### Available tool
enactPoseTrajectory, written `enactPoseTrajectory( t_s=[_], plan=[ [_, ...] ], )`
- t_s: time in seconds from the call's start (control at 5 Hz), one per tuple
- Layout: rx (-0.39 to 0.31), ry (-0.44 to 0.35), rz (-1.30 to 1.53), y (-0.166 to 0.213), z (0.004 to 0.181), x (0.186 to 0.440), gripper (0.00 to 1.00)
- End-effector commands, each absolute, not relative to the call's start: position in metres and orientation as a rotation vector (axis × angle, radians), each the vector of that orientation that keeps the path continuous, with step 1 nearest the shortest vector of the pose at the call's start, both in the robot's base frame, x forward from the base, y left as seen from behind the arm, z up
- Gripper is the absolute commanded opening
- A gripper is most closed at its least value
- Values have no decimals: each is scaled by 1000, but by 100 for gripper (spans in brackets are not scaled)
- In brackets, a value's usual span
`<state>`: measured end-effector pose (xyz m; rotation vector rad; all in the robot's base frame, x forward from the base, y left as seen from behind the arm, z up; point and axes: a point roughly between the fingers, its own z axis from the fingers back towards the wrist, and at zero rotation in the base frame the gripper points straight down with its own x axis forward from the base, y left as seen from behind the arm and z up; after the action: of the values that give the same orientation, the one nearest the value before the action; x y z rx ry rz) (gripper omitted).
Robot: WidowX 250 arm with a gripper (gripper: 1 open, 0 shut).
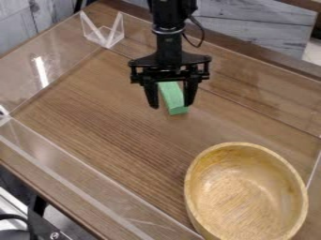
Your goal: Put the green block in the brown bowl
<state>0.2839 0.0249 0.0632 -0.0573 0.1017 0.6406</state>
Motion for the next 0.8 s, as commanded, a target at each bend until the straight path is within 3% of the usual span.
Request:
enactPoseTrajectory(
  t_s=[0.0,0.6],
  plan=[
    [-76,33,638,24,76,300,100],
    [-92,25,653,25,70,311,100]
  ],
)
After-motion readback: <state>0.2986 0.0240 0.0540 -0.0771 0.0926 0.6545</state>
